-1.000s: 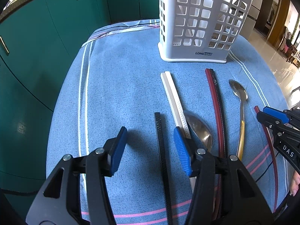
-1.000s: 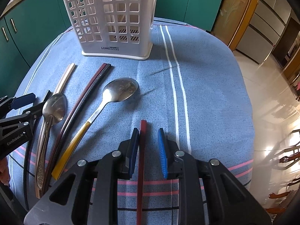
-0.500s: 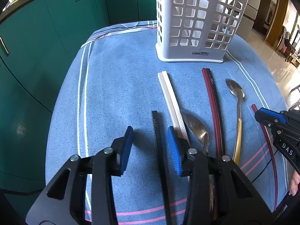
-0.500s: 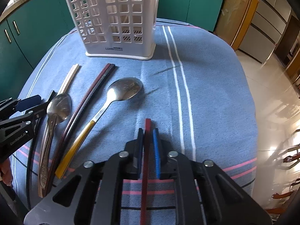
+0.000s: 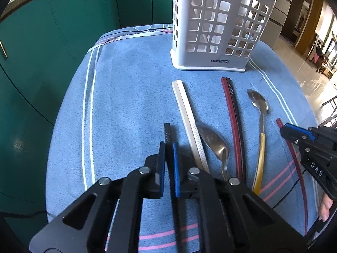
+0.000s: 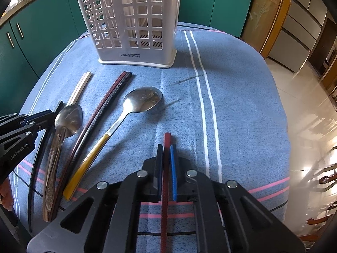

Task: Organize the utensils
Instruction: 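Lift the black and dark-red chopsticks and lower them into the holder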

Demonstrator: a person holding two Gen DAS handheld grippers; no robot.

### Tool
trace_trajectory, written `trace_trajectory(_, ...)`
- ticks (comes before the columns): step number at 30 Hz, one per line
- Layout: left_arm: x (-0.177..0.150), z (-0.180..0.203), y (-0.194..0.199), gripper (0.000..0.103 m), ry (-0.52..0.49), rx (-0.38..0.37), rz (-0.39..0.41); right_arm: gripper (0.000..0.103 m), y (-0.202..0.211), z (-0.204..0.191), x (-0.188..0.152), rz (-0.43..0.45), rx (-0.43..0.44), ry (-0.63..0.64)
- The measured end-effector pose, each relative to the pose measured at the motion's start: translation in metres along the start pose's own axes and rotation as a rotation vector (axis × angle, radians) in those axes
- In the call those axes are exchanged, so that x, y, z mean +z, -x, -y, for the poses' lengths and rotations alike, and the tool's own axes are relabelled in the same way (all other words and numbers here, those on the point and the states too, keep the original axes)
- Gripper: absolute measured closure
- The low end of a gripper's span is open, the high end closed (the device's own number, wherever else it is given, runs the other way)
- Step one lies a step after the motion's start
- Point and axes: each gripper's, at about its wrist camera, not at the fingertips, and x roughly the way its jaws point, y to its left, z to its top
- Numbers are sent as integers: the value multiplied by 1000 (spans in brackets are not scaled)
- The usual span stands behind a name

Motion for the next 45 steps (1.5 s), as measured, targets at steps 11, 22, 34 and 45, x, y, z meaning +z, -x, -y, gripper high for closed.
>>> trace_trajectory(11,6,3,37,97,-5,-8,83,96,31,3,1,47,52,-19)
trace_trajectory(22,32,-18,140,97,17,-47,320,96,146,18,16,297,87,-25)
trace_trajectory(34,75,-26,201,97,41,-117,480,96,217,19,44,486,113,-6)
trace_trajectory(45,149,-44,257,97,168,-200,673,96,276,5,139,678,82,37)
